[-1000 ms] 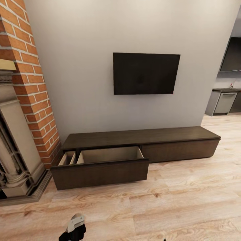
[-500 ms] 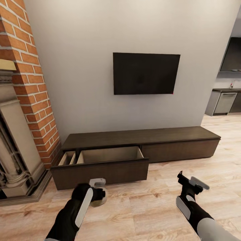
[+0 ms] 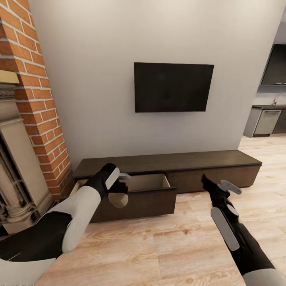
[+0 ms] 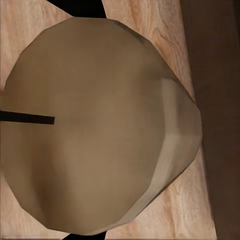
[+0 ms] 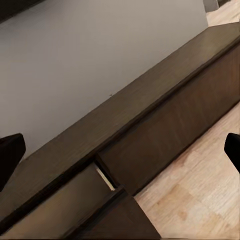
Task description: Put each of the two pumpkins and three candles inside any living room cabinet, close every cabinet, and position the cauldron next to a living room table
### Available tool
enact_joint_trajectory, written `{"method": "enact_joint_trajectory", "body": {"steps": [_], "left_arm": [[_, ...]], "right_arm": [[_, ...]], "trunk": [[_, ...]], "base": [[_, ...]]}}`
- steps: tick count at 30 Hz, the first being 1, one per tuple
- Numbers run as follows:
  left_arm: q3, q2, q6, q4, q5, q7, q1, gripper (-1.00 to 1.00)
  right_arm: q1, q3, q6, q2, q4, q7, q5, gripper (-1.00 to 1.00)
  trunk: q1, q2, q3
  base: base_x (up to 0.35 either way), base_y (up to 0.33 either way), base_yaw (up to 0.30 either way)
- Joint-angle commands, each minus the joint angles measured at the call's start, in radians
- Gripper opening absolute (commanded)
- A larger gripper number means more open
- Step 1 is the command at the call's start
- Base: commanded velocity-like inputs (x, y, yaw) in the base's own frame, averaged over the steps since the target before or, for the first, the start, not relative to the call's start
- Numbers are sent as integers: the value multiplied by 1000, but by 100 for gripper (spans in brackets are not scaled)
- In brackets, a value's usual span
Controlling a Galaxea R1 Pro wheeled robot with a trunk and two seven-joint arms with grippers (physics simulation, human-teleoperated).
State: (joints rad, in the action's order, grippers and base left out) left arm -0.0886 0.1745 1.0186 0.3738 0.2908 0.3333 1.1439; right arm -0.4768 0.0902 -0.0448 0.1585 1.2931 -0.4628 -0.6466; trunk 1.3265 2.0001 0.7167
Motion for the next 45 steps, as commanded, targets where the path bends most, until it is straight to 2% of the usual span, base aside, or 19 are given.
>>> {"method": "enact_joint_trajectory", "body": {"steps": [1,3,6,9,15,36,38,42,45], "left_arm": [[-1,0,3,-1,7,7,2,-100],[17,0,1,-4,7,7,5,-100],[31,0,0,-5,7,7,6,-100],[36,0,-1,-5,6,8,6,-100],[36,0,-2,-6,5,9,7,-100],[31,0,-15,-29,1,36,7,-100],[30,0,-30,-61,1,35,7,-100],[30,0,-138,-133,1,34,7,-100],[30,0,-167,-157,1,34,7,-100]], "right_arm": [[27,3,-13,1,51,-17,-4,100],[113,3,-31,-1,182,-46,-4,100],[166,4,-38,-2,245,-61,-5,100],[186,4,-39,-2,268,-66,-4,100],[192,3,-40,-2,275,-68,-4,100],[196,5,-17,-2,276,-67,-4,100],[196,5,-17,-2,276,-67,-4,100],[196,4,-17,-1,276,-67,-4,100],[196,4,-17,-2,276,-67,-4,100]], "trunk": [[0,0,1],[0,0,1],[0,0,1],[0,0,1],[0,0,1],[0,0,1],[0,0,1],[0,0,1],[0,0,1]], "base": [[0,0,0],[0,0,0],[0,0,0],[0,0,0],[146,14,0],[325,2,0],[330,0,0],[330,0,0],[330,0,0]]}}
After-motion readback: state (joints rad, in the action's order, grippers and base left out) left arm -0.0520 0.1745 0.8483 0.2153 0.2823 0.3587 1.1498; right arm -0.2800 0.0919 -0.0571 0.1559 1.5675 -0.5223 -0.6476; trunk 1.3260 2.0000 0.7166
